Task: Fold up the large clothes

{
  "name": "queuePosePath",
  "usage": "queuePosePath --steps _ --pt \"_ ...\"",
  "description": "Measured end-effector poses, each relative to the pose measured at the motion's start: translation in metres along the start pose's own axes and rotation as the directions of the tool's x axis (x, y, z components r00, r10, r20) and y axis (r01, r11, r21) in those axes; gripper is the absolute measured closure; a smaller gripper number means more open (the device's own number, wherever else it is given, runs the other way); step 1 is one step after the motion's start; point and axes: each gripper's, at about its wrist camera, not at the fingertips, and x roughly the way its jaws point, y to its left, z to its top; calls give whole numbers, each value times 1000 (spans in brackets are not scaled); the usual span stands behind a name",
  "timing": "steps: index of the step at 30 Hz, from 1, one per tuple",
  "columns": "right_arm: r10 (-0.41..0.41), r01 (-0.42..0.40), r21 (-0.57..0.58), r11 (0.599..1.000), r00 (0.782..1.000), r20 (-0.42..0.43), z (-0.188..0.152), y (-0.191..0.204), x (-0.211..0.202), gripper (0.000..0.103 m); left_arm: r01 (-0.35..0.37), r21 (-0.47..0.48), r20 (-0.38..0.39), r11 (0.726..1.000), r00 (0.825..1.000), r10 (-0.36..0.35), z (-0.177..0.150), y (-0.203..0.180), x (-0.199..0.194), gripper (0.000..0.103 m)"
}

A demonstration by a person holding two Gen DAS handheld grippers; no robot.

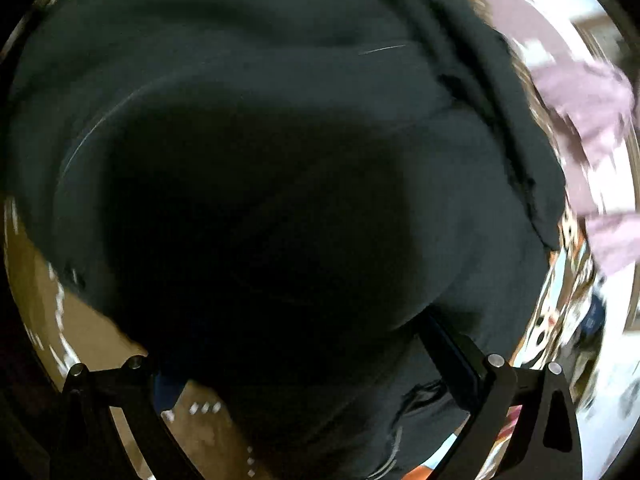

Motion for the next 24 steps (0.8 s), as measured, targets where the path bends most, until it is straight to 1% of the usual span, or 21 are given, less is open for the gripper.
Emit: queuePosePath --steps 3,5,7,9,11,13,15,17,18,20,23,24 --pt "48 -52 126 991 998 32 15 -35 -13 0 8 5 13 1000 1000 -8 0 3 -3 2" --pt "96 -105 214 971 994 53 27 -56 -22 0 16 -2 28 1000 999 -16 1 0 -9 2" --pt "120 -129 261 957 992 51 39 -61 -27 0 45 -23 38 999 998 -44 2 5 -12 2" --pt "128 -137 280 950 991 51 54 -61 -33 0 43 -31 30 999 999 -42 4 4 -11 2" --pt "120 -128 274 953 992 47 59 -63 -33 0 15 -21 18 1000 1000 -14 4 1 -7 2" --pt "118 -125 266 956 992 44 62 -60 -32 0 -32 24 6 999 999 31 3 -8 -1 2" --pt "123 -129 264 956 992 41 58 -56 -29 0 -110 101 -17 989 994 112 1 -16 9 2" --pt "129 -136 263 955 991 42 55 -55 -28 0 -169 155 -14 973 985 173 -3 -24 14 2" --pt "132 -140 256 957 990 49 54 -55 -28 0 -188 170 -7 967 981 192 -4 -25 16 2" --pt "140 -150 254 956 989 57 49 -54 -27 0 -210 183 -4 960 977 214 -3 -26 19 2" --pt "161 -173 254 952 985 67 41 -53 -25 0 -220 176 -3 959 975 224 0 -23 21 3" --pt "167 -179 253 951 984 70 39 -52 -25 0 -231 173 0 957 972 234 2 -21 20 10"
